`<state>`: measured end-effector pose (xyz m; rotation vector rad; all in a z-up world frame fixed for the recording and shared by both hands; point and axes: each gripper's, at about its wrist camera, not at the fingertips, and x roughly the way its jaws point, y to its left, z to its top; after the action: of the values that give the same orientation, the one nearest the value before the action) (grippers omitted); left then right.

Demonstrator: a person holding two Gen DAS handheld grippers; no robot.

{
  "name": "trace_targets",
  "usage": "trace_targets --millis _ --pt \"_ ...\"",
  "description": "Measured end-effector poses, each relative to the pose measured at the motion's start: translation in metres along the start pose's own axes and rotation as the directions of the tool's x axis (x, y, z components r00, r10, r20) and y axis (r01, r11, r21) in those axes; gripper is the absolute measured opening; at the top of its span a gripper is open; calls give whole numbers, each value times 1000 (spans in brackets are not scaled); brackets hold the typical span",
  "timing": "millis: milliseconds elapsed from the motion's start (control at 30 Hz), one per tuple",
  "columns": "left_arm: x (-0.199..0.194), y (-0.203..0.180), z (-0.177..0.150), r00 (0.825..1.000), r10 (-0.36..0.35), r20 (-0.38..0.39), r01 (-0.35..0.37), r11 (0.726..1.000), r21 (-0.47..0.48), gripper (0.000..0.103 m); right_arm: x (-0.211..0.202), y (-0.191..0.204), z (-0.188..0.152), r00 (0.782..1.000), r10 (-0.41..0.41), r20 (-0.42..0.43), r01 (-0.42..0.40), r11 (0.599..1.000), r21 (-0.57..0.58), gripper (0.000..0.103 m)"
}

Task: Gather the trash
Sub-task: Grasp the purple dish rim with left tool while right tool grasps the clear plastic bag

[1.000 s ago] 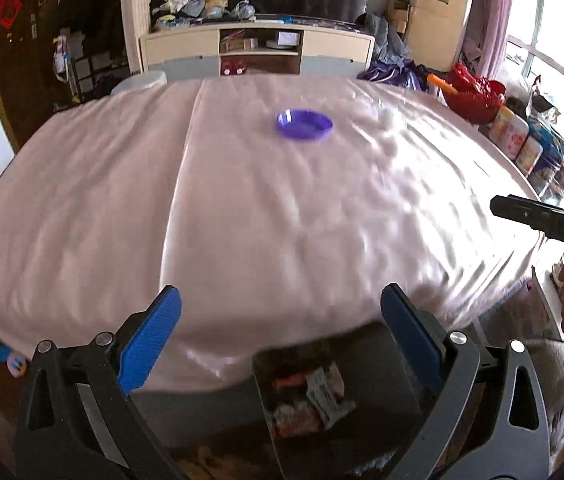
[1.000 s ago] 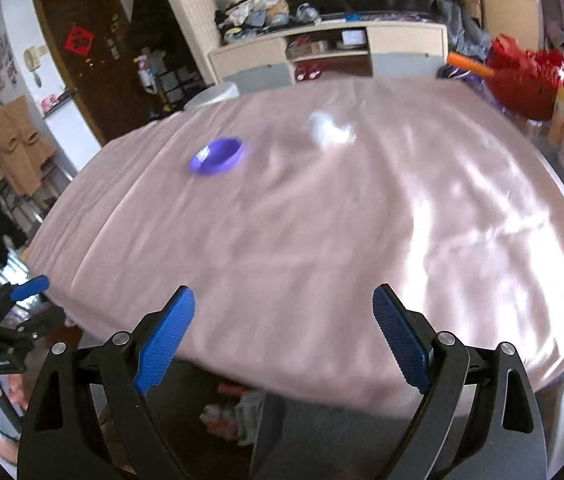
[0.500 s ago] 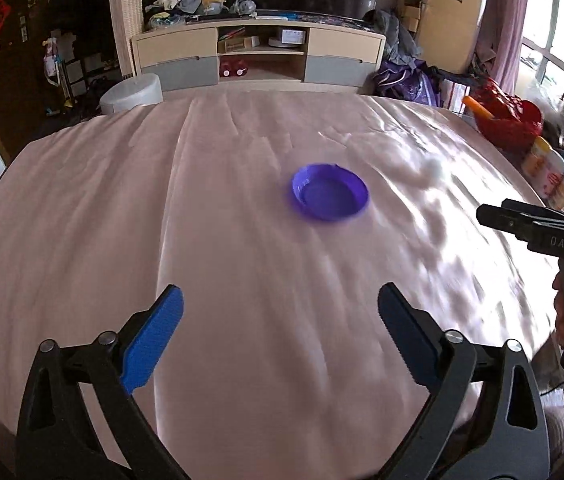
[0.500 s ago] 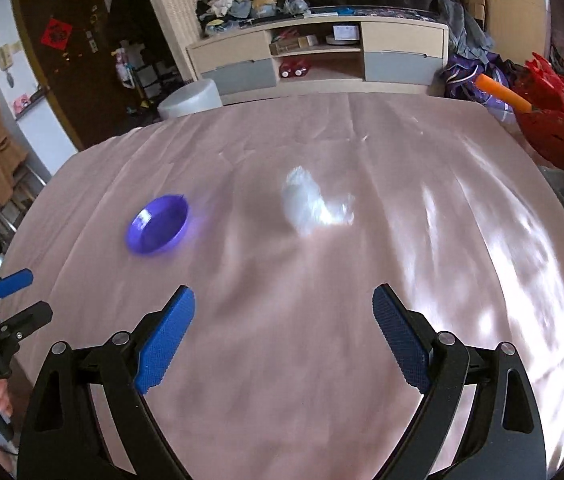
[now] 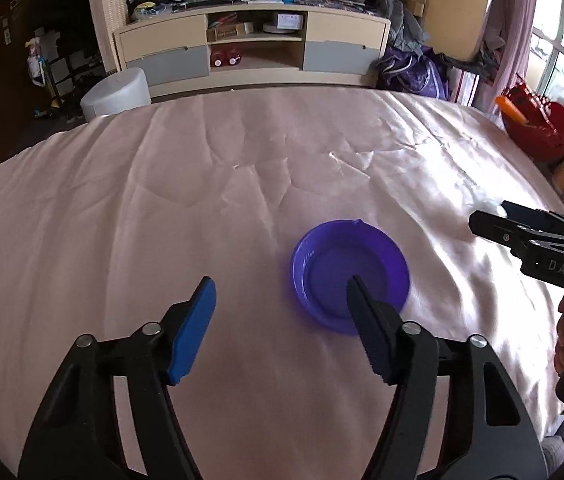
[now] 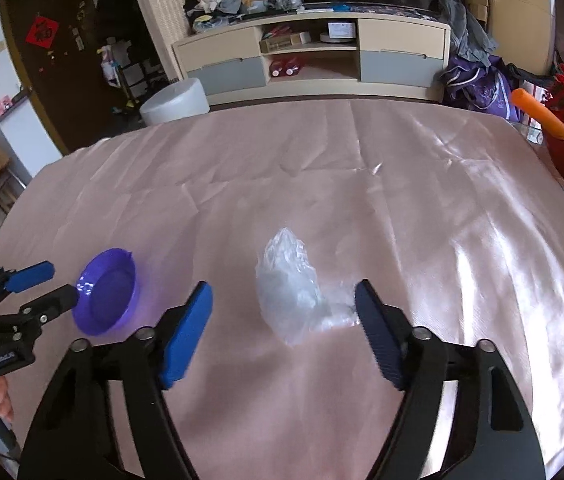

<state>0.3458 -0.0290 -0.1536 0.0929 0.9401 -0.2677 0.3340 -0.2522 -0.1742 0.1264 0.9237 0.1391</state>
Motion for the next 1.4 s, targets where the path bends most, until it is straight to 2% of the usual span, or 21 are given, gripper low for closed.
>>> trace_targets --millis 100,200,300,333,433,733,1033,1200,1400 --pt "14 -1 2 1000 -9 -25 9 1000 -3 53 9 0 -1 1000 -2 -13 2 1000 -1 64" --pt "19 -3 3 1000 -7 -26 7 1000 11 44 12 0 -2 1000 -17 -8 17 1000 -13 51" --pt "19 -8 5 999 -24 -23 24 999 22 22 11 1 -2 1000 -17 -1 17 1000 -26 35" --pt "19 -11 5 1000 -23 -19 24 999 31 11 11 2 -3 1000 -15 1 15 999 -30 32" --pt "16 -18 1 1000 -12 -18 13 999 49 6 9 4 -5 1000 6 -4 -6 999 -36 29" --pt "-9 -26 -20 1000 -26 -6 27 997 72 3 -25 12 -24 1000 30 -1 -30 997 -66 28" --pt "-91 -29 -49 997 0 76 -5 997 71 1 -98 31 -48 995 77 67 -67 987 -143 28" --pt "-150 -20 -75 991 29 132 -35 998 49 1 -148 40 -63 988 115 107 -94 979 -181 28" --pt "-200 -13 -109 986 50 161 -57 998 40 1 -200 45 -91 977 149 153 -118 973 -197 28"
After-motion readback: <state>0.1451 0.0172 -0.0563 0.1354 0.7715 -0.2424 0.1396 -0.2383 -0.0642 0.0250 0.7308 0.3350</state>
